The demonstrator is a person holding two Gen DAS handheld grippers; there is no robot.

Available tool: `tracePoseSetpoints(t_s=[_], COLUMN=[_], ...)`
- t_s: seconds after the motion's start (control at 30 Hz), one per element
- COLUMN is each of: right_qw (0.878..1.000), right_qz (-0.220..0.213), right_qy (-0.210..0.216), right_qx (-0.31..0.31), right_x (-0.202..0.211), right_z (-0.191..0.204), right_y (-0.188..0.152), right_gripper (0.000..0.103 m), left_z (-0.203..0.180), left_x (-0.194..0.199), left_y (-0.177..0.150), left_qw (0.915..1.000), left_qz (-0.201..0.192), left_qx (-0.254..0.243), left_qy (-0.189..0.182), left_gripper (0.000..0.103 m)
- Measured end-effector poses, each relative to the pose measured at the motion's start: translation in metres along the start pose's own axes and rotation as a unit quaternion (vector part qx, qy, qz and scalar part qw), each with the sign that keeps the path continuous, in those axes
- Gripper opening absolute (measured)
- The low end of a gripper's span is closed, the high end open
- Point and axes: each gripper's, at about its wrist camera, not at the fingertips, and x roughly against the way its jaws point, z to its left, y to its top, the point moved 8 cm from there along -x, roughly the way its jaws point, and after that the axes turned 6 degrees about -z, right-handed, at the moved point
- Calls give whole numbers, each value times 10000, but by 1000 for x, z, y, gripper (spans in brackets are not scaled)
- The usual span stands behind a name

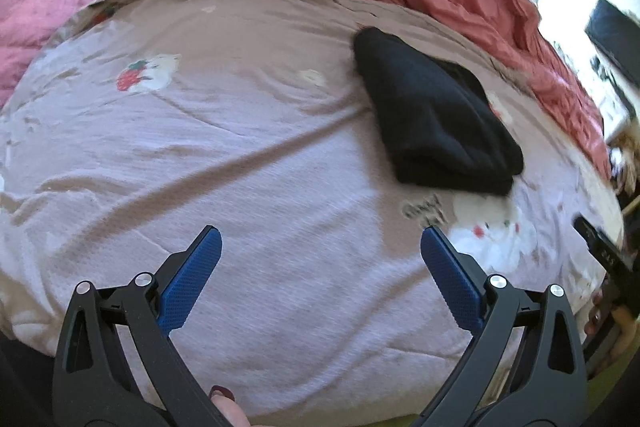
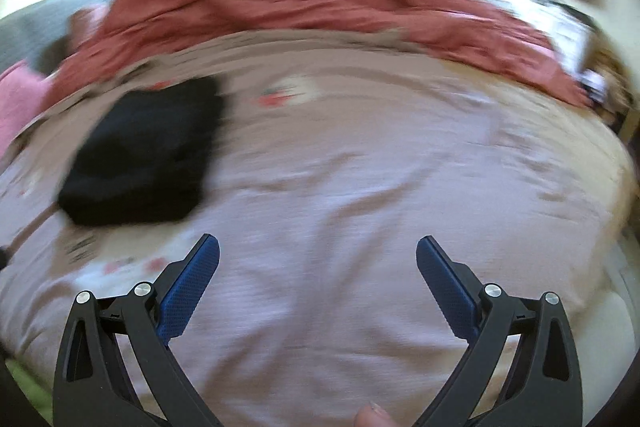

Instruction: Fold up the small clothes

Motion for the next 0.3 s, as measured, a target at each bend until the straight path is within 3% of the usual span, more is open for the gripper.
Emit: tracePoseSetpoints(t_s=[0.07,0.17,0.3], right_qw=[9976,9826,9276], right_qz=[-12,257,272], right_qy=[-595,-1459,-3254], right_qx=[-351,-1122,-1816], right_x=[-3,-5,27], right_z=[-49,-144,-289], right_y=[-1,-15,-54], right_gripper=[98,98,98], left_z=[31,91,191], left_x=[-2,-5,-6], left_y=[12,31,54], left_qw=[9994,9956,9810], left_qz=[-16,-35,-87], left_qx=[261,667,1196], left_qy=[220,662,1528], left_gripper=[93,93,93])
